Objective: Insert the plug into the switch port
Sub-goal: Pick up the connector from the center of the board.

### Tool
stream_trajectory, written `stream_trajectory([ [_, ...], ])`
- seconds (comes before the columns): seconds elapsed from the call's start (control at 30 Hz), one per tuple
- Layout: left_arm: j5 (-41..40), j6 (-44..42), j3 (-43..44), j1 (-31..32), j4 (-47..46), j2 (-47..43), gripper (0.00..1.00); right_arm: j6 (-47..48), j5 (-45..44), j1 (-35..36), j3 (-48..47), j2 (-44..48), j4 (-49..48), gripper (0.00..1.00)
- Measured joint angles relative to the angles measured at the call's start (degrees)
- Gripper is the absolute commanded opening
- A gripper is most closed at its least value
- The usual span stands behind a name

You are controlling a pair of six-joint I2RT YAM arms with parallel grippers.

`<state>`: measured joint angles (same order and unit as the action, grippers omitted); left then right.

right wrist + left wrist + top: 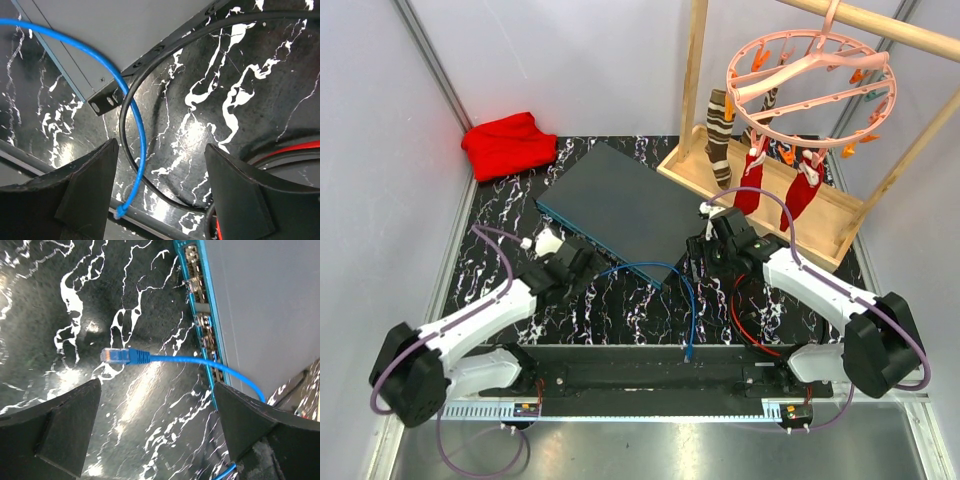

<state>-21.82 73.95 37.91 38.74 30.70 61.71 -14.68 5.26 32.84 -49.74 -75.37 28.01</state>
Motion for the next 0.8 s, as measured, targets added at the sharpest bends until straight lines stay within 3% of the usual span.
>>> stream_trajectory([
  [0.3,-0.8,8.9,2.7,0.0,-2.5,11.5,0.87,-4.0,4.7,-0.7,1.9,0.4,-6.7,0.78],
  [0.53,-1.5,13.7,2.1,-0.1,-5.2,14.2,0.63,-8.1,5.5,-2.4,3.6,0.4,-10.5,0.78],
  [0.8,-2.4,16.4,-2.0,-1.5,-11.0,14.4,0.36,-21.7,4.3,-3.3,5.6,-4.2,-18.4,0.76],
])
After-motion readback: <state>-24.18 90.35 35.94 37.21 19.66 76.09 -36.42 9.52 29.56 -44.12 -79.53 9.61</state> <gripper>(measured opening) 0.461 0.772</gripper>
